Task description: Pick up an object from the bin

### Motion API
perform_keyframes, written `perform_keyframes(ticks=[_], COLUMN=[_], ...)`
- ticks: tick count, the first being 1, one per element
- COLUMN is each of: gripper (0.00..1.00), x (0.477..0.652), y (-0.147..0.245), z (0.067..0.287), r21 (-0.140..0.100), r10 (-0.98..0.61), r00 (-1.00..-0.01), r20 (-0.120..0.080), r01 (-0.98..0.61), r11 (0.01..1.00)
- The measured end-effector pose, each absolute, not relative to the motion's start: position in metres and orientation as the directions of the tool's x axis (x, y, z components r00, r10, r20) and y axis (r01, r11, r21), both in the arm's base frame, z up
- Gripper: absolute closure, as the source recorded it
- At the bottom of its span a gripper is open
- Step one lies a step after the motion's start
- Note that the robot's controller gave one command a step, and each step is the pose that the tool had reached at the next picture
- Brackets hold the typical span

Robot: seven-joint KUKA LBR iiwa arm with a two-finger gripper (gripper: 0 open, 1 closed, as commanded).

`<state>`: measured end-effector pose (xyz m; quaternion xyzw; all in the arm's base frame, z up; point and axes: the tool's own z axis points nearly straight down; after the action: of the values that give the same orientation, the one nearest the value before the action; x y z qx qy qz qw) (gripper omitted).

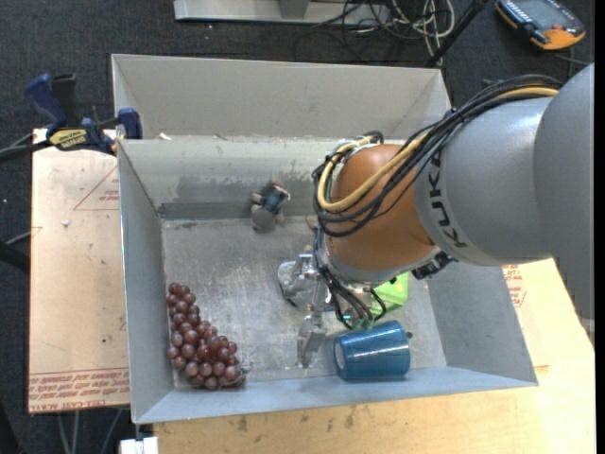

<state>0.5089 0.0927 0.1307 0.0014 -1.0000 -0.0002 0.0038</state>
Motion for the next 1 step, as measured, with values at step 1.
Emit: perform_keyframes(ticks=[1], gripper=[0.00], x=[0.5109], y=[0.0923], z=[0.1341], r21=[0.001], r10=[0.000], r00=[-1.000], r20=[0.001], r01=[0.000], r11=[1.000])
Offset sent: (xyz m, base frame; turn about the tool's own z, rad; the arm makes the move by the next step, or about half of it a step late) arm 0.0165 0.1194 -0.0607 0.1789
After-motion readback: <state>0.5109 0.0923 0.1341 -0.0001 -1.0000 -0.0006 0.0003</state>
